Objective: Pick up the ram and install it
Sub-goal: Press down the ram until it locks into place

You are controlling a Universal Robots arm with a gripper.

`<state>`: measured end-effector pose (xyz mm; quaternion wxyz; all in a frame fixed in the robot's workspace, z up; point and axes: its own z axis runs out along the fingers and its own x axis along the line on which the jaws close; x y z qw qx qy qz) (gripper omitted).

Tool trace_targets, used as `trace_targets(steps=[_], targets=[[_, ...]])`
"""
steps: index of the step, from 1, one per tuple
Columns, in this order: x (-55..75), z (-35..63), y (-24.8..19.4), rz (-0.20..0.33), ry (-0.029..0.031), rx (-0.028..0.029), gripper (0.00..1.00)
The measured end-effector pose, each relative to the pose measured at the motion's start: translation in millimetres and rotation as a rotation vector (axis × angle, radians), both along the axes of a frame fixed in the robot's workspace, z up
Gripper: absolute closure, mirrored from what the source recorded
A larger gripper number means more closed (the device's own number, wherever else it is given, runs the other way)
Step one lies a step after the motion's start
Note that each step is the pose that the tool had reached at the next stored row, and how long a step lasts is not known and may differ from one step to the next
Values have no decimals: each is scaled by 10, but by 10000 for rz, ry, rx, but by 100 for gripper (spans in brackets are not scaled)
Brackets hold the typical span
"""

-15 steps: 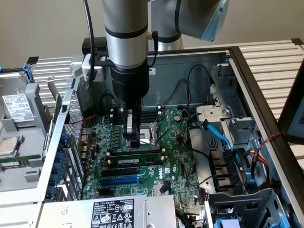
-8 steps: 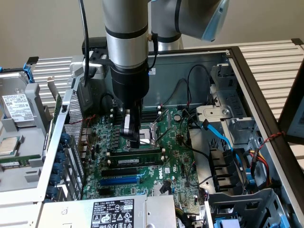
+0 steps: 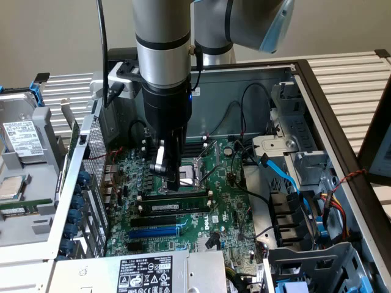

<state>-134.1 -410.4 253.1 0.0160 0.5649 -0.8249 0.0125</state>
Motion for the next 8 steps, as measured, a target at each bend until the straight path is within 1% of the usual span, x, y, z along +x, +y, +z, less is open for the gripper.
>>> trace_targets(steps=[8], targets=[[0,0,0,-1326,0,0,89]])
